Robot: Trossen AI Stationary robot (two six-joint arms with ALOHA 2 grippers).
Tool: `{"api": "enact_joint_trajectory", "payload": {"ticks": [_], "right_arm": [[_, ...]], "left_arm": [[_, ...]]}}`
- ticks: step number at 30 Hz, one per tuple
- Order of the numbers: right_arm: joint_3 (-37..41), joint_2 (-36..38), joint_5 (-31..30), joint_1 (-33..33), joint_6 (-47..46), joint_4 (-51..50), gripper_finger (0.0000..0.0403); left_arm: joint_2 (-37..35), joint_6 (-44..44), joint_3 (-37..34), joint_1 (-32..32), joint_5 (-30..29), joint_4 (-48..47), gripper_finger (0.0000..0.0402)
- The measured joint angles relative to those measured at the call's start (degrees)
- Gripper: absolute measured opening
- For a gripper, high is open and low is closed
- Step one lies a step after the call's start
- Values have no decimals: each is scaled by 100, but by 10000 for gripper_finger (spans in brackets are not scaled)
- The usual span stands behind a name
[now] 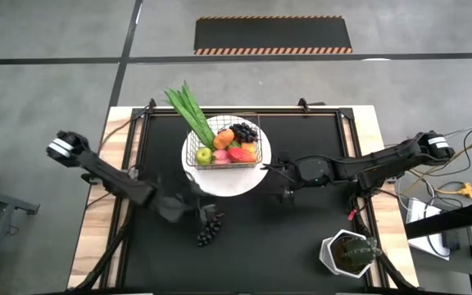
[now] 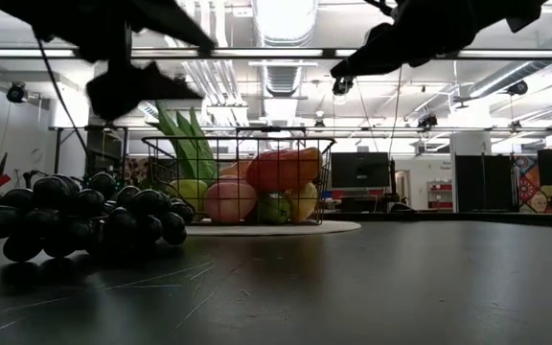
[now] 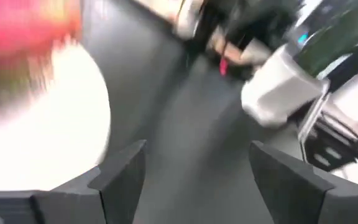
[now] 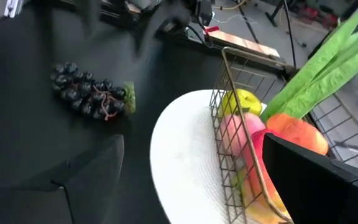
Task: Build produce basket
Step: Put the black grapes into the gold wire basket
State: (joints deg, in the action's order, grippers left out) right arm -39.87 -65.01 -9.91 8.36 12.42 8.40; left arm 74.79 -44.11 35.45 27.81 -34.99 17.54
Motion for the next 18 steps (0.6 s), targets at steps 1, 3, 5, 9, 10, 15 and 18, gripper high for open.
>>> {"api": "enact_joint_trajectory", "payload": {"ticks": [1, 3, 5, 9, 10, 15, 18], "right_arm": [[2, 14, -3, 0, 114, -3, 365], [2, 19, -12, 0, 369, 7, 365], [2, 6, -15, -3, 586, 3, 365], [2, -26, -13, -26, 795, 1, 365], [2, -26, -13, -26, 800, 1, 365], [2, -26, -13, -26, 805, 1, 365], [2, -26, -15, -28, 785, -4, 365]], "left_arm": [[231, -516, 178, 20, 139, -307, 264], [674, -1350, 609, 53, 495, -1117, 261], [1076, -1887, 1190, 54, 924, -2169, 257], [1869, -1977, 2592, 3, 1618, -4574, 250], [2048, -1794, 2928, 5, 1699, -5109, 249], [2736, -421, 3910, 3, 1614, -6593, 248], [2951, 96, 3930, -88, 1590, -6596, 248]]}}
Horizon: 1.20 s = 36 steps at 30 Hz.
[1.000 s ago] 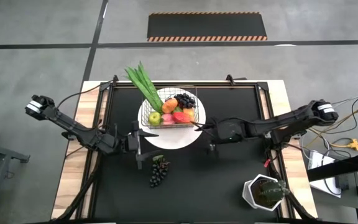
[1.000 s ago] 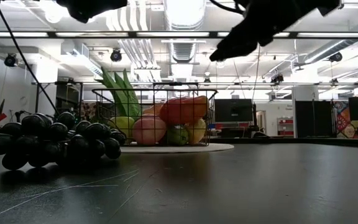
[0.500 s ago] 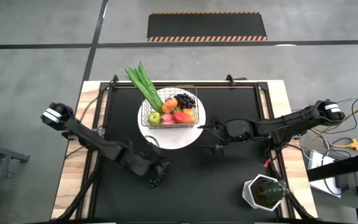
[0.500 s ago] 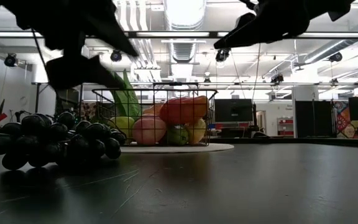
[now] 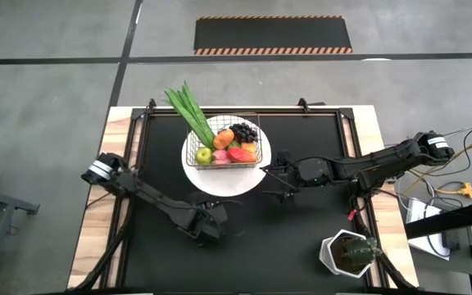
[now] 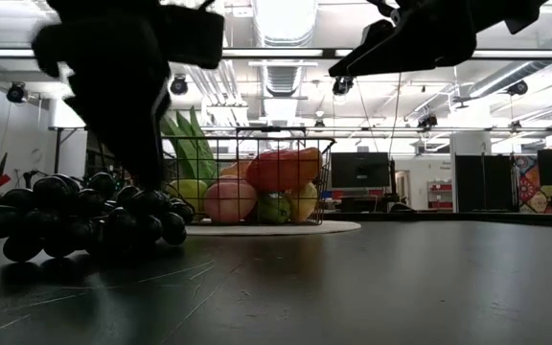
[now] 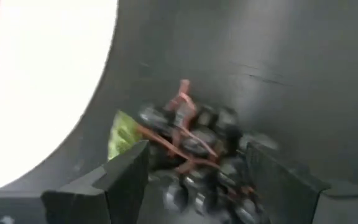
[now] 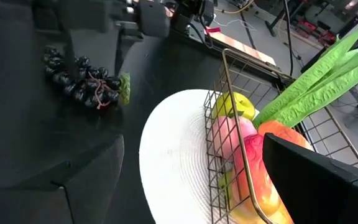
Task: Build produce basket
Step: Put the black grapes into the gold wire basket
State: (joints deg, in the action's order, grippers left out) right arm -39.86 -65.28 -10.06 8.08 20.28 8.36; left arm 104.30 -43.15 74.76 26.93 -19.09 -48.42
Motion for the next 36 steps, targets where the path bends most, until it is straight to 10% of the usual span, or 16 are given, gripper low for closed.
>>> {"api": "enact_joint_trajectory", "payload": {"ticks": [22, 36], "right_arm": [[55, -6, 0, -3, -282, -59, 365], [70, -4, -1, -3, -367, -57, 365]], "left_arm": [[120, 314, -865, -272, -263, 1803, 237], [-33, 305, -861, -264, -226, 1783, 9]]}}
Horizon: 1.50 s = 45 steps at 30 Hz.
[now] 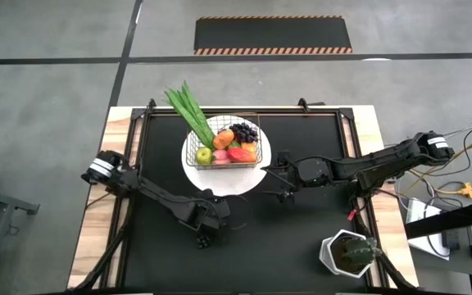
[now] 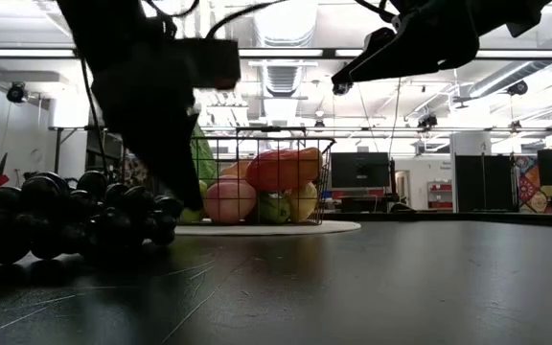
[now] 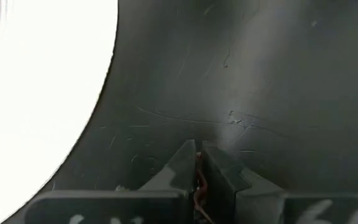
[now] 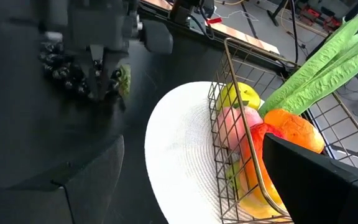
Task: Build produce basket
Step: Put the black grapes into the gold wire basket
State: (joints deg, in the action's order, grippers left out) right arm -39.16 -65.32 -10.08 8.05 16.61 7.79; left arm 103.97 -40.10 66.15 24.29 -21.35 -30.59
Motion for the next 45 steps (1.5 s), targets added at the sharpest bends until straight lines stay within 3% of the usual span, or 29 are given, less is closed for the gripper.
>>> {"api": "enact_joint_trajectory", "payload": {"ticks": [5, 12, 17, 20, 23, 28, 34, 41, 45], "right_arm": [[0, 0, 1, -96, -93, -2, 365], [135, 0, 1, -119, -129, 18, 365], [181, 2, -3, -122, -204, 16, 365], [197, 2, -1, -122, -180, 26, 365], [203, 2, -1, -122, -193, 22, 365], [227, 2, -1, -122, -204, 16, 365], [234, 2, 1, -122, -253, 22, 365], [234, 2, 1, -122, -366, 22, 365], [238, 2, 1, -122, -455, 6, 365]], "left_arm": [[-471, 47, 152, 90, -168, 11, 1], [-1475, 464, 154, 508, -1665, 22, 0], [-1984, 762, 149, 669, -2244, 44, 0], [-2189, 945, 133, 657, -2167, 115, 0], [-2244, 922, 30, 644, -1643, 211, 0], [-1745, 783, -20, 652, -957, 431, 5], [-944, 344, -15, 516, 14, 737, 80], [-251, 346, -15, 490, -158, 922, 213], [-91, 584, -15, 455, -135, 1159, 254]]}}
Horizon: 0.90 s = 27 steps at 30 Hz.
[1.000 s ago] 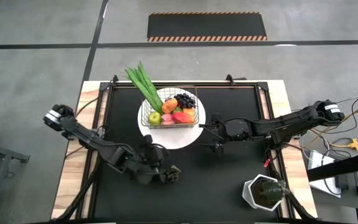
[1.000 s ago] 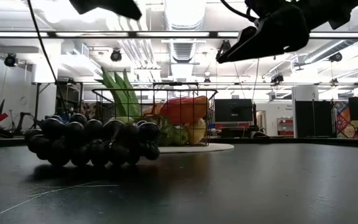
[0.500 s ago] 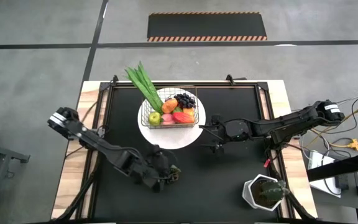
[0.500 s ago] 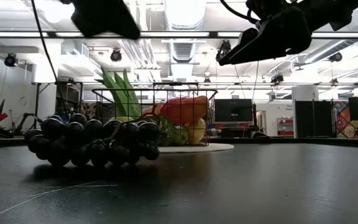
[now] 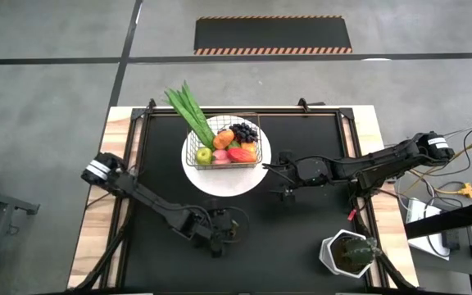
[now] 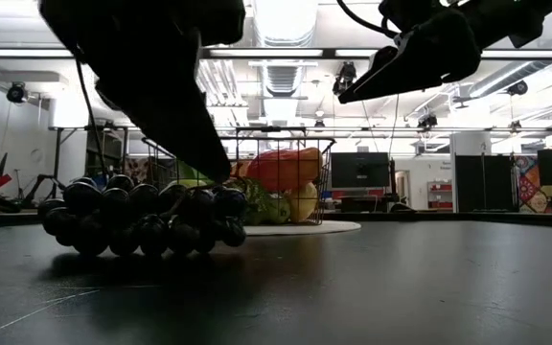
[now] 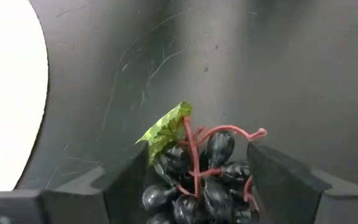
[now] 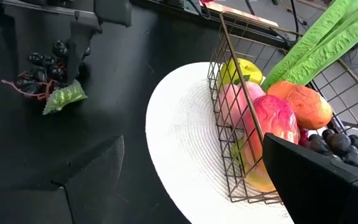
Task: Build produce basket
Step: Put the black grapes into the gold wire basket
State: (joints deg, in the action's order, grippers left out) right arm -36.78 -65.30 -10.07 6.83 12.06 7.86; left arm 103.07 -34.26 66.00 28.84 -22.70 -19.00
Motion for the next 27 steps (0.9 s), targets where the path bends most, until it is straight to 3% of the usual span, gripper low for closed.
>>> {"api": "enact_joint_trajectory", "payload": {"ticks": [9, 15, 19, 27], "right_arm": [[18, 0, 2, 0, -7, -44, 365], [20, 0, 2, 0, -10, -40, 365], [20, 0, 2, 0, -79, -33, 365], [20, 0, 0, 0, -136, -30, 365]], "left_arm": [[52, -361, -962, -151, 321, 1659, 262], [28, -431, -1327, -175, 319, 2107, 254], [24, -402, -1331, -184, 315, 2105, 212], [-177, -206, -1353, -186, 319, 2017, 88]]}}
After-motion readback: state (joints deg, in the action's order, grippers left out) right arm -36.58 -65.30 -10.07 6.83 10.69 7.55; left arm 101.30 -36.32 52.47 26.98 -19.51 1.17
